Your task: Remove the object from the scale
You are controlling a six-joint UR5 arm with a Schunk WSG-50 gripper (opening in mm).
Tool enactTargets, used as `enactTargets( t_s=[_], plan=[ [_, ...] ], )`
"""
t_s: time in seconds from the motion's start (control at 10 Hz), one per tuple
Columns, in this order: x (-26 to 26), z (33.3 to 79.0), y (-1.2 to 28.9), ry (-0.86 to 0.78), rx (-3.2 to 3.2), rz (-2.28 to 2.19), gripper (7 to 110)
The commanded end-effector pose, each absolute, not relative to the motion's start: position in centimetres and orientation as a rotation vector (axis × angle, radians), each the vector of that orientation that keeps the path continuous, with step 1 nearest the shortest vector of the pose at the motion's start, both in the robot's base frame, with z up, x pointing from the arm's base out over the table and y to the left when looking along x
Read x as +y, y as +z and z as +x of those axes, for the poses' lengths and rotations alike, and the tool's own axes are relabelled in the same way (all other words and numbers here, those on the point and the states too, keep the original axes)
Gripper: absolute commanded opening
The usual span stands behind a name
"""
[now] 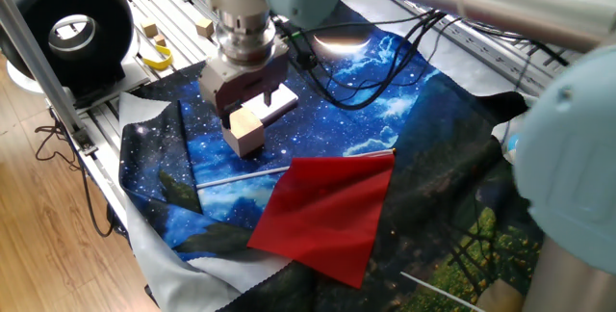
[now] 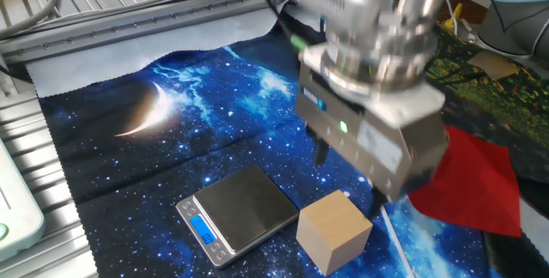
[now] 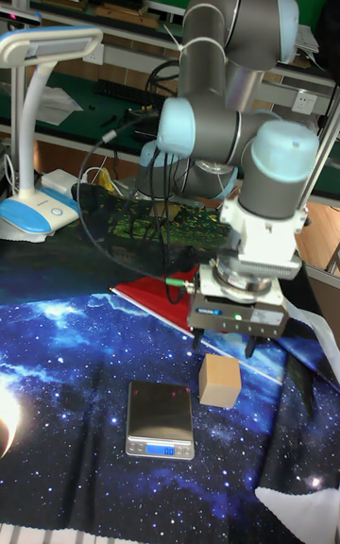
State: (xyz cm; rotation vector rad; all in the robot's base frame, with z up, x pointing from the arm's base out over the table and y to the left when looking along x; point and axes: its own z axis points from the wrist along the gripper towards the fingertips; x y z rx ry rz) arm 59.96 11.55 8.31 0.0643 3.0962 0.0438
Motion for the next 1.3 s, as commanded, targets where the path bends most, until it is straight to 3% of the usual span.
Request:
enactTargets(
  t_s=[0.0,0.3,0.5,0.8,0.9,1.2],
  plan=[
    [7.4,59.8,11.4,-0.040,3.084,0.032,22],
    [3.2,58.6,16.2,0.023,3.092,-0.089,22],
    [-0.4,57.2,17.8,0.054,3.069,-0.184,22],
    [-2.5,53.8,18.7,0.050,3.062,-0.153,22],
    [-2.7,53.5,19.0,0.071,3.062,-0.155,7],
    [-3.5,53.2,18.4,0.094,3.083,-0.187,7]
  ],
)
